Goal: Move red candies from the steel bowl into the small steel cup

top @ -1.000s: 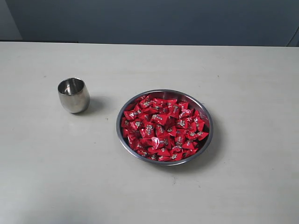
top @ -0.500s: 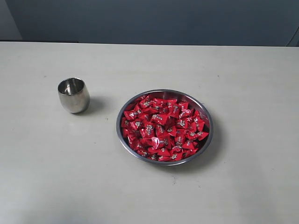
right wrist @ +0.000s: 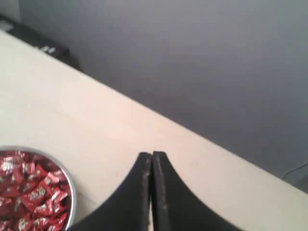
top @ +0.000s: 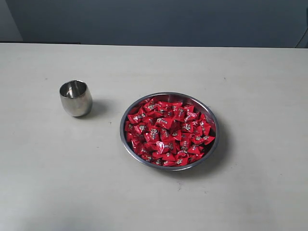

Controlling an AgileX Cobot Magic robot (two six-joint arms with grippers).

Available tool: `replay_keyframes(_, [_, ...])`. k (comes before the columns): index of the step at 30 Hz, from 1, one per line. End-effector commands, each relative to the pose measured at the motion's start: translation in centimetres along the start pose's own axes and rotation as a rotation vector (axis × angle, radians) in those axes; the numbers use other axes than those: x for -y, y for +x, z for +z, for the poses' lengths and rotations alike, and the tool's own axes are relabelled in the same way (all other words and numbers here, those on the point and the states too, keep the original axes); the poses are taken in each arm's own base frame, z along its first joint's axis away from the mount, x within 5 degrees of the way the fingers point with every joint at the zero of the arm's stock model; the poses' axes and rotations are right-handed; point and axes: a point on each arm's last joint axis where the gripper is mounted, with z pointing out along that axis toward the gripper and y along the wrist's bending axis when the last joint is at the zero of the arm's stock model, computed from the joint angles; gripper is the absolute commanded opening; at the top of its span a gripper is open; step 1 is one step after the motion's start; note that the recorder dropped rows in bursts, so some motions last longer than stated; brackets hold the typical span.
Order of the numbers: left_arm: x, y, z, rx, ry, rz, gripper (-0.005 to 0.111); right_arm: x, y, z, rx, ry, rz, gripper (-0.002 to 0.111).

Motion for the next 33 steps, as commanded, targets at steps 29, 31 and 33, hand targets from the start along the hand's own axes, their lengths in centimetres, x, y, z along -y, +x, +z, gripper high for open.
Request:
replay_keyframes(29, [0.0,0.1,0.0,0.002,0.000,-0.005,0.000,-11.3,7.8,24.0,-0.531,-0.458,-0.153,-0.001])
replay_keyframes(31, [0.0,0.1,0.0,0.002,0.000,-0.005,0.000,-11.6,7.5,24.8,-0.580,-0.435,-0.192,-0.001])
replay_keyframes(33, [0.0,0.1,0.0,0.002,0.000,-0.005,0.000,-11.7,6.8,25.2,-0.599,-0.414,-0.237,-0.001])
